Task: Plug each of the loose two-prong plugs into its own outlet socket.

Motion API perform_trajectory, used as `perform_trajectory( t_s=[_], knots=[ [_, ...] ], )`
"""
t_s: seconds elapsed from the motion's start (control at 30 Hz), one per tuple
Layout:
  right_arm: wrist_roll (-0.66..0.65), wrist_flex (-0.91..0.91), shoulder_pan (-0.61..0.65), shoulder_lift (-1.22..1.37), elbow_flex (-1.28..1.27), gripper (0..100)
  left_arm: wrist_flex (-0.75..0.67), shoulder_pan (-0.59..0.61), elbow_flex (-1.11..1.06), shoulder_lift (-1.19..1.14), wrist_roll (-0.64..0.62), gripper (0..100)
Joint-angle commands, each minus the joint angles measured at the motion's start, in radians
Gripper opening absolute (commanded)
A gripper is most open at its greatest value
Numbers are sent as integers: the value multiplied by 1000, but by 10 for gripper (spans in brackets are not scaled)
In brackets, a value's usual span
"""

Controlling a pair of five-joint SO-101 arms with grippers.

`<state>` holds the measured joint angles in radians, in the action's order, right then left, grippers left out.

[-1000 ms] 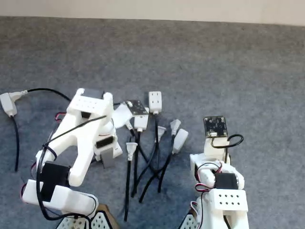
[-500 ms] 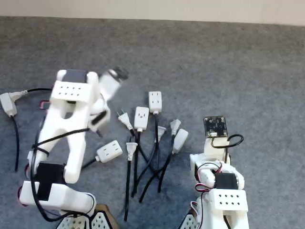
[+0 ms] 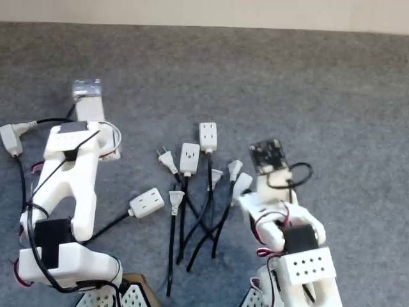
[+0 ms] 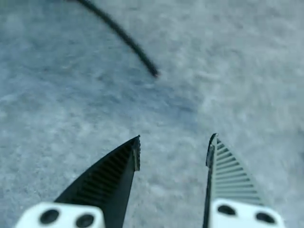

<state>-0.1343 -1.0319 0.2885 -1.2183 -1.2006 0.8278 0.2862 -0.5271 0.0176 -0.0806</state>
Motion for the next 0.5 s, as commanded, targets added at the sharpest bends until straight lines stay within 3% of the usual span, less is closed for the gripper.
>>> perform_trajectory(
  t_s=[0.0,0.27,0.47],
  knots=[
    [66,-10,68,196,219,303,-34,54,-1,5,-95,238],
    [269,-4,97,702,588,303,-43,101,-2,4,-175,238],
    [302,-4,124,951,720,300,-44,101,-1,4,-175,238]
  ],
)
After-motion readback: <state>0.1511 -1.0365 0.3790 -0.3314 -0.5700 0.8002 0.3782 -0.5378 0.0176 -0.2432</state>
